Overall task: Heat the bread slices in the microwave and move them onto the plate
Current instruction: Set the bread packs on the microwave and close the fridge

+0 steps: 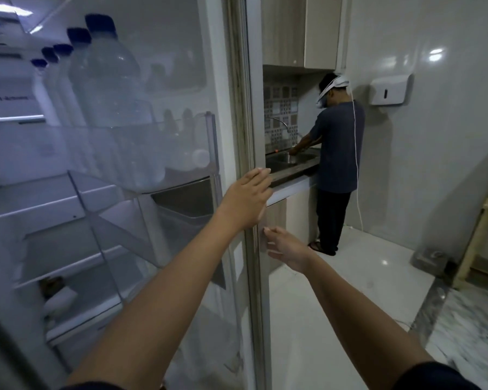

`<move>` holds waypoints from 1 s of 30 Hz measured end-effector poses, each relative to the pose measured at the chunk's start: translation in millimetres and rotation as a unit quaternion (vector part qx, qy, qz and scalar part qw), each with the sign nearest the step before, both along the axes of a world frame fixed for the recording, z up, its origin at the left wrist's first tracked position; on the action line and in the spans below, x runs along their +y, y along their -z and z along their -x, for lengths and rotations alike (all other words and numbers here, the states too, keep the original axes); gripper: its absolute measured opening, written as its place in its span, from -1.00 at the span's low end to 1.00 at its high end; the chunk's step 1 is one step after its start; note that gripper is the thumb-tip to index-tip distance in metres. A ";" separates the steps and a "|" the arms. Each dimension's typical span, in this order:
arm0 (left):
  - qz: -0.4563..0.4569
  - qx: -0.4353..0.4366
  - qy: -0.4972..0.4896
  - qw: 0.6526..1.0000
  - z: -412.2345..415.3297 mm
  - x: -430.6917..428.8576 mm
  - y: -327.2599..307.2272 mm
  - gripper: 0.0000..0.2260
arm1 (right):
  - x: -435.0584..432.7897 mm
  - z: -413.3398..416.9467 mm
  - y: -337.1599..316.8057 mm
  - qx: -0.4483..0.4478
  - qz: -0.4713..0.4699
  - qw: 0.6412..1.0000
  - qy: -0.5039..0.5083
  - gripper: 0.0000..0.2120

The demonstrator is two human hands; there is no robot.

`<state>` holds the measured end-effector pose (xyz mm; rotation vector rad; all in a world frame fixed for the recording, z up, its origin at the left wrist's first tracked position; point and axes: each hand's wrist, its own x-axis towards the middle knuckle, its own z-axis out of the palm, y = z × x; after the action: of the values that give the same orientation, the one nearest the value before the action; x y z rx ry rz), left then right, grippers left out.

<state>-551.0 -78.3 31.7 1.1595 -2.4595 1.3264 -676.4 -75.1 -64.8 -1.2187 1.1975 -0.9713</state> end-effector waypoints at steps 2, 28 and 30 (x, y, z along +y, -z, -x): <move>0.016 -0.001 0.005 1.000 -14.2 16.0 2.9 -0.61 | 17.1 -14.7 -1.0 0.004 -0.004 1.000 0.015 -0.70; 0.077 0.069 -0.056 0.993 -257.4 179.4 19.9 -0.61 | 164.1 -246.4 2.2 0.040 0.124 0.991 -0.021 -0.88; 0.086 0.096 -0.072 0.989 -273.7 186.1 24.3 -0.65 | 165.1 -253.4 -7.0 0.043 0.179 0.983 -0.024 -0.88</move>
<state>-277.3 107.9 7.4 1.3722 -2.1185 1.3620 -423.0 90.0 -57.8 -1.5802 1.0823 -1.1399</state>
